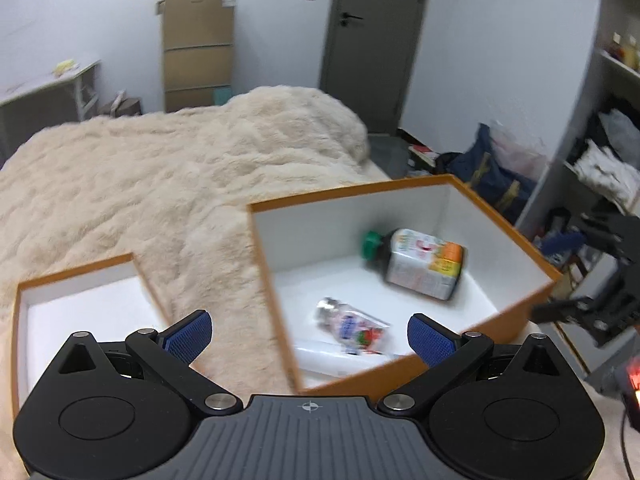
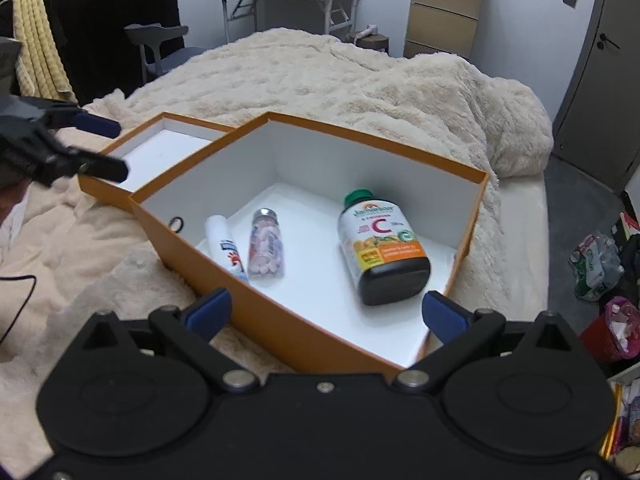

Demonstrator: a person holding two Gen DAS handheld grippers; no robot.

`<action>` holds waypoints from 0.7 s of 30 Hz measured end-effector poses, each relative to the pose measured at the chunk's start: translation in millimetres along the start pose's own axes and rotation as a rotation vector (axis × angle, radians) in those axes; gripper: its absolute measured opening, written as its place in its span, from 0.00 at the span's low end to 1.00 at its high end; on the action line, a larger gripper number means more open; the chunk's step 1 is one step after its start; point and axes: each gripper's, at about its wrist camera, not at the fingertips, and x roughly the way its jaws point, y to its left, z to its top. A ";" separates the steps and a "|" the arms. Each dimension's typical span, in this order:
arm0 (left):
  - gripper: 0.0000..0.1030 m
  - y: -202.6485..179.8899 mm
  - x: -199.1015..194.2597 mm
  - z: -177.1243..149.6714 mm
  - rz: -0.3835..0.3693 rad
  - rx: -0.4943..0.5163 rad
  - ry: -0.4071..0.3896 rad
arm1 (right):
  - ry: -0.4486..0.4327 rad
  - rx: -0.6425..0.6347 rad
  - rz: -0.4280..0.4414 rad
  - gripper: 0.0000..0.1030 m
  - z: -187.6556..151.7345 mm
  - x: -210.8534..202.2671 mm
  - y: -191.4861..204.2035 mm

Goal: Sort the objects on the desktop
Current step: 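Withdraw the open right tool from the tall orange box, then grasp the rim of the shallow orange lid with the left tool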

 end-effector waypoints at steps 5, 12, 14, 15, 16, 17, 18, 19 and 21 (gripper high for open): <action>1.00 29.8 5.8 -7.2 0.123 0.026 -0.022 | -0.015 -0.007 0.048 1.00 -3.4 -4.6 4.9; 1.00 54.3 29.5 -60.5 0.431 0.498 -0.097 | -0.042 -0.030 0.085 1.00 -11.9 -12.7 16.0; 1.00 58.2 41.1 -71.3 0.505 0.549 -0.037 | -0.052 -0.046 0.088 1.00 -15.2 -14.1 20.9; 1.00 61.6 46.7 -75.5 0.529 0.547 -0.004 | -0.057 -0.045 0.092 1.00 -17.0 -13.9 21.3; 1.00 66.8 51.6 -80.0 0.551 0.517 0.026 | -0.062 -0.043 0.095 1.00 -18.7 -13.6 21.7; 1.00 69.2 52.3 -82.1 0.549 0.510 0.029 | -0.068 -0.041 0.098 1.00 -20.5 -13.4 22.2; 1.00 69.7 52.4 -87.8 0.524 0.518 0.025 | -0.073 -0.040 0.101 1.00 -22.2 -13.1 22.6; 0.99 67.6 51.9 -93.3 0.490 0.548 0.019 | -0.078 -0.038 0.104 1.00 -24.0 -12.9 23.0; 0.97 57.3 53.4 -105.0 0.441 0.631 0.015 | -0.091 -0.033 0.114 1.00 -27.1 -13.6 24.2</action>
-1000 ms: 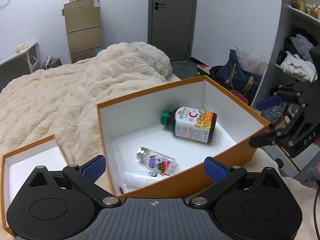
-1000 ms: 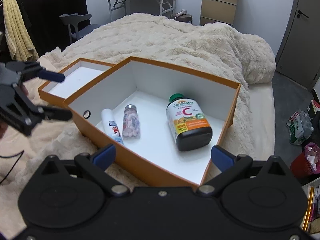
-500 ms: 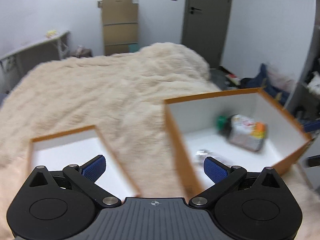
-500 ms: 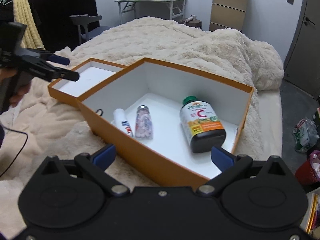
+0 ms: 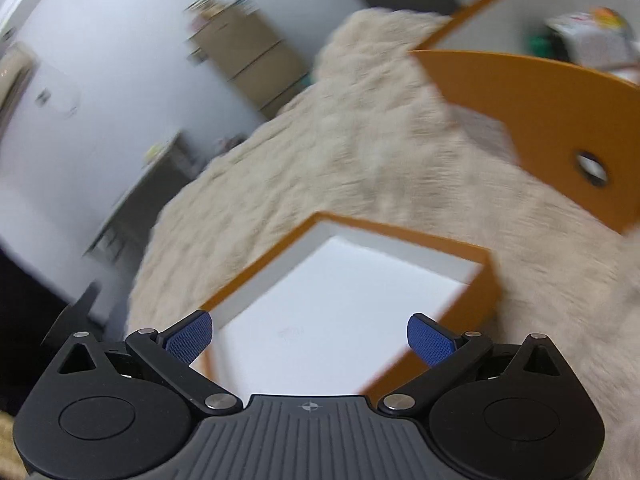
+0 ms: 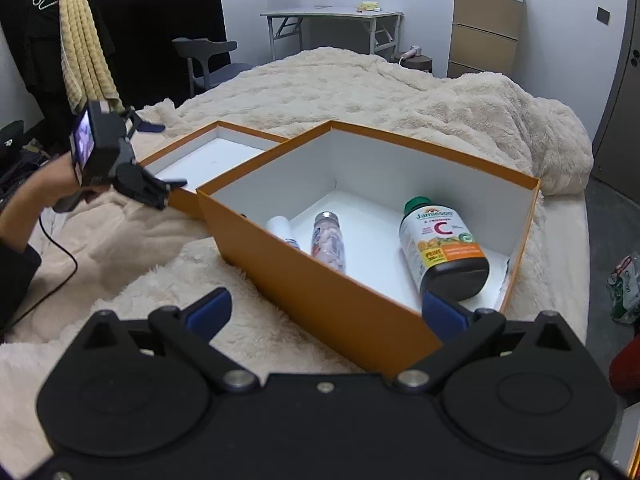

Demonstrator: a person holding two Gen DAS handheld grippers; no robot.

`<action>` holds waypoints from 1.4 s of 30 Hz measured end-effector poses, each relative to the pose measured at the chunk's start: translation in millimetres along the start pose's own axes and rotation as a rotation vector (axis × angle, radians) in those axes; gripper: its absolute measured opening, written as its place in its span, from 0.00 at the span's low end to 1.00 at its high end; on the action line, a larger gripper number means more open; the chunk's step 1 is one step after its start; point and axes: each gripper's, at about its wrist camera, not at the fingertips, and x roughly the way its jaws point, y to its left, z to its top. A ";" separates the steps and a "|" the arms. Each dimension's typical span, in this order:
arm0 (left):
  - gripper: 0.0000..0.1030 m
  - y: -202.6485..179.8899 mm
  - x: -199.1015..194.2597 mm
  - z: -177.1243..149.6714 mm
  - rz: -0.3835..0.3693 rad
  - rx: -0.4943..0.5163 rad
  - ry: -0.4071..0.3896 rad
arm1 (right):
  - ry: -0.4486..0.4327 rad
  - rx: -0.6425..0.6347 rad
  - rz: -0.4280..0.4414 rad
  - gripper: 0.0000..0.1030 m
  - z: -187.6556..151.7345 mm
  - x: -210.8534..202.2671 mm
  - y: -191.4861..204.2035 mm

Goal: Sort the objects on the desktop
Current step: 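Grasp the rim of the shallow orange lid with the left tool, then lift the orange lid with the left tool toward the tall box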

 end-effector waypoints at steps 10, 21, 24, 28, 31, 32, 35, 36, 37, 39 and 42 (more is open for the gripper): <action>0.97 -73.9 21.6 -23.0 0.150 0.399 0.030 | -0.142 0.081 0.145 1.00 -55.0 -6.5 11.6; 0.78 -106.7 61.9 -26.5 0.400 0.454 -0.022 | -0.048 0.132 0.276 1.00 -92.4 49.5 23.1; 0.61 -119.8 71.7 -36.3 0.471 0.472 -0.036 | -0.057 0.161 0.291 1.00 -94.3 49.3 17.1; 0.62 -126.3 86.6 -48.0 0.506 0.434 -0.019 | -0.067 0.211 0.317 1.00 -97.9 49.5 10.0; 0.52 -124.7 84.1 -50.0 0.512 0.417 -0.036 | -0.068 0.237 0.334 1.00 -99.0 51.8 5.4; 0.52 -122.7 80.2 -49.5 0.510 0.423 -0.046 | -0.068 0.246 0.341 1.00 -99.0 53.0 4.0; 0.50 -117.1 69.2 -48.4 0.509 0.444 -0.077 | -0.067 0.253 0.346 1.00 -98.9 56.5 3.2; 0.50 -115.5 63.3 -49.0 0.521 0.466 -0.097 | -0.067 0.254 0.346 1.00 -98.8 57.1 2.4; 0.51 -114.5 57.5 -50.1 0.543 0.482 -0.122 | -0.067 0.256 0.347 1.00 -98.7 57.7 1.7; 0.50 -111.6 44.0 -53.2 0.586 0.494 -0.183 | -0.067 0.264 0.352 1.00 -99.4 59.8 0.6; 0.50 -100.6 19.0 -56.2 0.626 0.461 -0.260 | -0.067 0.291 0.370 1.00 -101.8 60.7 -5.3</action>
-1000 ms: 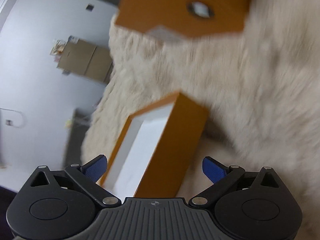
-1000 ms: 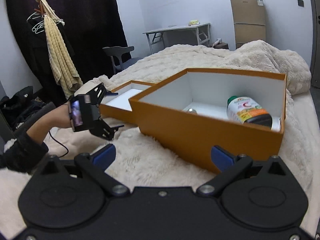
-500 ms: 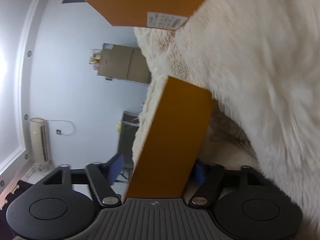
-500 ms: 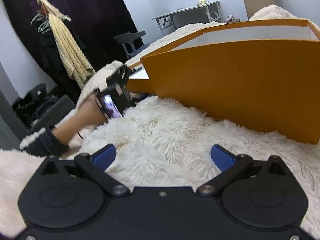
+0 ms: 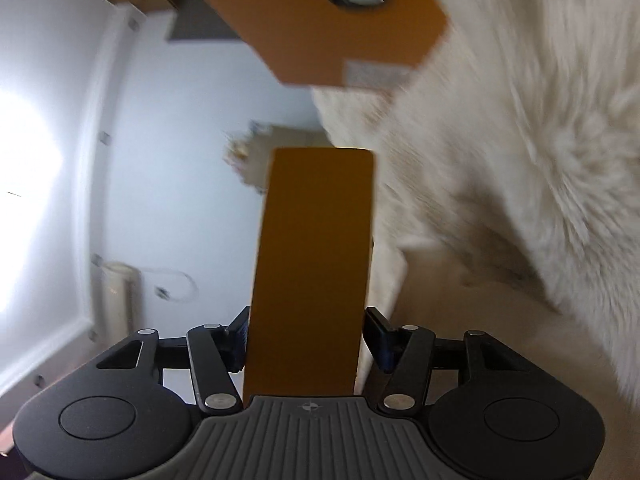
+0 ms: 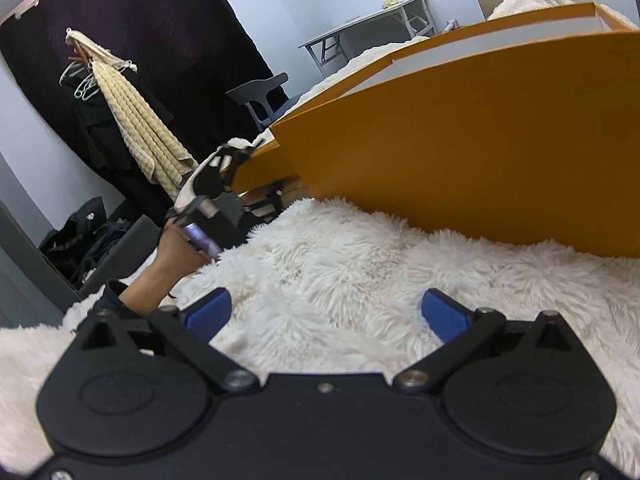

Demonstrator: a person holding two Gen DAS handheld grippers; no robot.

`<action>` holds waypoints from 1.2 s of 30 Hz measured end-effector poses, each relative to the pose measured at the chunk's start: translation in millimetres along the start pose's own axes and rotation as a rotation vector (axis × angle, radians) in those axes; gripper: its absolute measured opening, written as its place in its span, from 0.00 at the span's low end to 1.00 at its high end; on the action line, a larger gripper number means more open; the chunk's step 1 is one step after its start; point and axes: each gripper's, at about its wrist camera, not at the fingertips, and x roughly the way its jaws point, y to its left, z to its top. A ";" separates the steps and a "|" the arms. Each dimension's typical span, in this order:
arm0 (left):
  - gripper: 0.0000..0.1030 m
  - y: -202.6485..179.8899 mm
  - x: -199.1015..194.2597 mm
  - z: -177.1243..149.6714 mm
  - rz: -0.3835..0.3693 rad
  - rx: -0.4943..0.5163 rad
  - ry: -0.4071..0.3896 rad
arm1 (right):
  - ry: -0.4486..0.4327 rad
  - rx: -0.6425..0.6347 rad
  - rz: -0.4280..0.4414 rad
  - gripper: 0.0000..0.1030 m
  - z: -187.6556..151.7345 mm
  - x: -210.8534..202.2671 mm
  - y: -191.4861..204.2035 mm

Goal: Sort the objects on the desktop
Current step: 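Lift the orange lid with the left tool toward the tall box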

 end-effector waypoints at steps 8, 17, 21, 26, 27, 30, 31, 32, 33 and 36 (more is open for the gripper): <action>0.49 74.4 -20.5 -2.4 0.104 -0.125 0.027 | -0.001 0.036 0.025 1.00 0.7 2.3 -9.0; 0.49 109.8 -39.3 4.8 0.135 -0.141 -0.034 | -0.005 0.075 0.051 1.00 1.4 3.8 -17.5; 0.49 120.3 -57.2 17.3 0.196 -0.109 -0.088 | -0.006 0.077 0.052 1.00 1.4 4.8 -16.9; 0.49 143.7 -84.6 33.8 0.283 -0.138 -0.195 | -0.009 0.081 0.056 1.00 0.6 4.0 -17.9; 0.49 154.0 -99.4 40.7 0.310 -0.160 -0.246 | -0.009 0.082 0.057 1.00 0.8 4.3 -17.6; 0.49 170.8 -127.8 54.5 0.360 -0.217 -0.354 | -0.017 0.092 0.071 1.00 0.4 2.7 -19.8; 0.49 176.1 -138.3 59.0 0.379 -0.240 -0.400 | -0.023 0.097 0.077 1.00 0.4 0.9 -21.0; 0.49 179.1 -144.2 61.3 0.387 -0.255 -0.429 | -0.035 0.101 0.086 1.00 1.0 -4.3 -23.0; 0.49 184.8 -156.6 65.8 0.404 -0.286 -0.493 | -0.049 0.093 0.087 1.00 2.5 -11.1 -23.5; 0.49 195.6 -179.0 75.6 0.406 -0.355 -0.647 | -0.107 0.016 0.042 1.00 5.5 -36.0 -20.8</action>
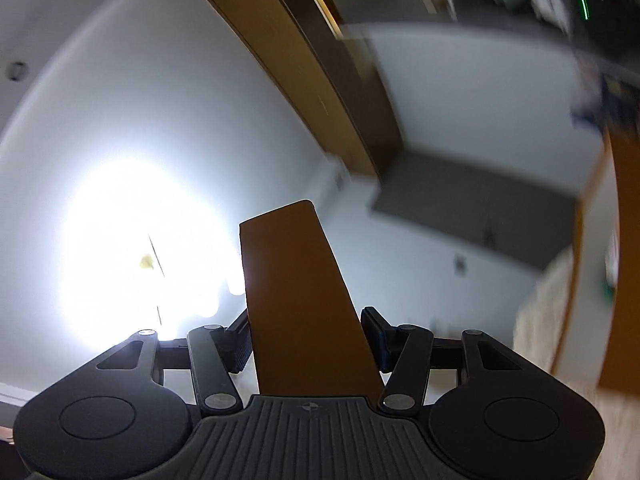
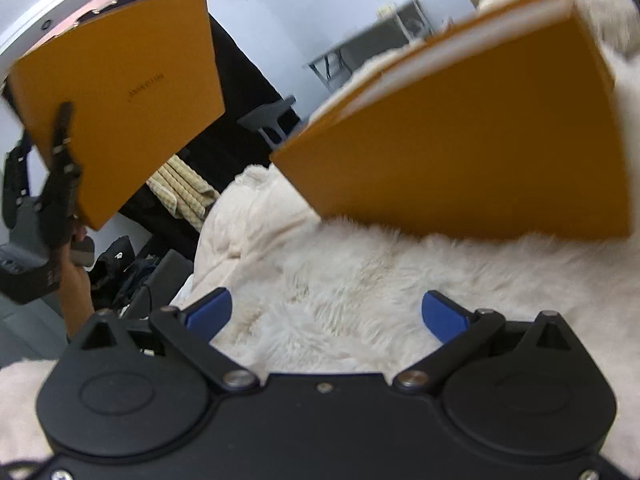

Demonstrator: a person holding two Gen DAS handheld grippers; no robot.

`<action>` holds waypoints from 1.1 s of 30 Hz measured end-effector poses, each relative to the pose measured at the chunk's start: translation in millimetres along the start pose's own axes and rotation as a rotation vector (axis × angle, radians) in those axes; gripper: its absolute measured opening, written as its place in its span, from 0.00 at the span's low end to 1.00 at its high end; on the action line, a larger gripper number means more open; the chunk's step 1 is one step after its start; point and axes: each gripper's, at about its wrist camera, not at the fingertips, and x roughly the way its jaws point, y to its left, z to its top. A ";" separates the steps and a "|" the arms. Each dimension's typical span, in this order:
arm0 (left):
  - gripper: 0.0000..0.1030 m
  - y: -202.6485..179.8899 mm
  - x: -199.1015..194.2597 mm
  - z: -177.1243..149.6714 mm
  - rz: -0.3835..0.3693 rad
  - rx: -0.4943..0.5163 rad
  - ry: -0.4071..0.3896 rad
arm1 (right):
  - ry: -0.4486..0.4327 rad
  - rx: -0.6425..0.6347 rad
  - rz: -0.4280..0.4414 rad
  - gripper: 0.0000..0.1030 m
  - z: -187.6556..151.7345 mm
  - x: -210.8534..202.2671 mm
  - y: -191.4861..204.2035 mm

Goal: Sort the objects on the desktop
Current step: 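Lift the orange lid with the left tool toward the tall box, then grasp the lid's opposite rim with the right tool while the left tool holds it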

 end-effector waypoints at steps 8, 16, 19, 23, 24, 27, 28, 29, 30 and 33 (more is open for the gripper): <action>0.48 42.0 3.9 18.0 -0.162 -0.596 -0.220 | -0.221 -0.148 -0.328 1.00 8.4 -108.4 -5.8; 0.49 33.2 -1.9 -26.8 -0.380 -1.198 -0.367 | -0.370 -0.116 -0.499 1.00 3.4 -169.9 -23.2; 0.48 -26.3 27.7 -94.0 -0.592 -1.507 -0.201 | -0.381 -0.096 -0.500 1.00 2.4 -174.4 -29.3; 0.55 -114.3 31.1 -155.5 -0.665 -1.626 0.104 | -0.349 -0.087 -0.490 1.00 0.9 -165.4 -37.3; 0.56 -129.3 25.2 -173.0 -0.626 -1.701 0.167 | -0.341 -0.090 -0.488 1.00 0.4 -165.7 -38.0; 0.67 -130.8 20.7 -176.2 -0.587 -1.617 0.214 | -0.309 -0.109 -0.473 1.00 -0.9 -155.6 -37.3; 0.81 -128.0 19.3 -170.3 -0.567 -1.565 0.217 | -0.299 -0.112 -0.462 1.00 -0.7 -150.0 -37.7; 0.91 -127.0 18.1 -162.6 -0.532 -1.491 0.222 | -0.290 -0.113 -0.450 1.00 -0.6 -144.6 -38.2; 1.00 -126.2 17.0 -155.2 -0.499 -1.419 0.225 | -0.286 -0.108 -0.437 1.00 -1.1 -140.5 -39.8; 1.00 -128.5 17.2 -132.3 -0.532 -1.279 0.233 | -0.267 -0.083 -0.389 1.00 -3.3 -129.0 -46.7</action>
